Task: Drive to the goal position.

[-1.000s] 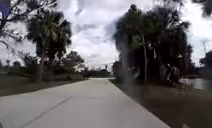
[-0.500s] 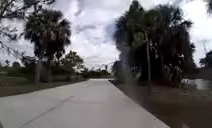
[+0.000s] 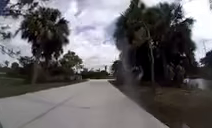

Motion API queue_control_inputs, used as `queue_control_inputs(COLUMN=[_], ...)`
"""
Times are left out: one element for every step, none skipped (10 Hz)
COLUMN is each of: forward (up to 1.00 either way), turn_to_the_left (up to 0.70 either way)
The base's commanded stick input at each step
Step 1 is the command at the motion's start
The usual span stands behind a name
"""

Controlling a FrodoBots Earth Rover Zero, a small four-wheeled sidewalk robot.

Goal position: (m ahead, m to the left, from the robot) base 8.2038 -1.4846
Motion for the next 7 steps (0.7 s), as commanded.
queue_control_inputs(forward=[0.59,0.59,0.59,0.59,0.59,0.59,0.59], turn_to_the_left=[0.01,0.01,0.01,0.01,0.01,0.01,0.01])
